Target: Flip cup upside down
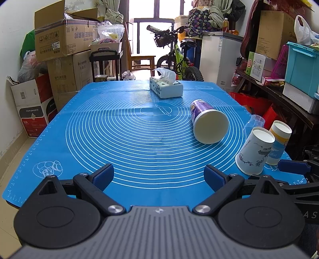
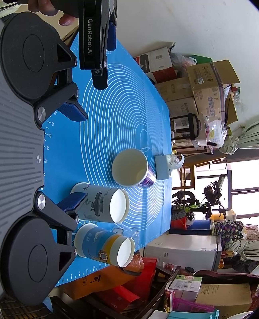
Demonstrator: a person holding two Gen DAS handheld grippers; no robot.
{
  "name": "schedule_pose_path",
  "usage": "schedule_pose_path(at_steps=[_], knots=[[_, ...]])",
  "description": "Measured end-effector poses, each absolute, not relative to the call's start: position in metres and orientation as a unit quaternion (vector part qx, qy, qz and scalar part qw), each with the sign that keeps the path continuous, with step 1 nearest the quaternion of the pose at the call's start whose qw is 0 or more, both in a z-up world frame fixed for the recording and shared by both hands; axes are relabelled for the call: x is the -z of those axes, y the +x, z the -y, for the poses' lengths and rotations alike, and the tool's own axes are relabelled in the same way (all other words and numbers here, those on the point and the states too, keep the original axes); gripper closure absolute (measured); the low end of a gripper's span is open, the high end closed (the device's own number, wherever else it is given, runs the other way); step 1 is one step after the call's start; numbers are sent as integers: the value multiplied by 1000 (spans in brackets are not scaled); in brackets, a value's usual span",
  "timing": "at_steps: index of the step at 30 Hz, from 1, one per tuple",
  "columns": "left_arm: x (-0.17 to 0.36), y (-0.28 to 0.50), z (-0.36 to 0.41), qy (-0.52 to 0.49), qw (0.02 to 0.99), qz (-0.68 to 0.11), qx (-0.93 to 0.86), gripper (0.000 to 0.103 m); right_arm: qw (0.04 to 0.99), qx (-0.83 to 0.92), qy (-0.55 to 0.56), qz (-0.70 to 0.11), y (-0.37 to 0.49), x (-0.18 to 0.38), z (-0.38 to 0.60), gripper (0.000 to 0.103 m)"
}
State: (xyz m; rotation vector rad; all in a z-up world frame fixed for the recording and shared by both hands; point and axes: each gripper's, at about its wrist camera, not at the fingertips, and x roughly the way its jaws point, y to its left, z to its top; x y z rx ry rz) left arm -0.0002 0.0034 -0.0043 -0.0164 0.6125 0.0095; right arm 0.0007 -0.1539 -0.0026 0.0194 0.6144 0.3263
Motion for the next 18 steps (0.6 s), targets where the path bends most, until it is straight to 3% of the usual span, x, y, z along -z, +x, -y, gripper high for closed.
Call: schedule_pose_path(at_steps=[18], knots=[[6, 4, -11, -5, 952, -305, -7, 7, 940, -162, 8, -301, 0, 1, 153, 22]])
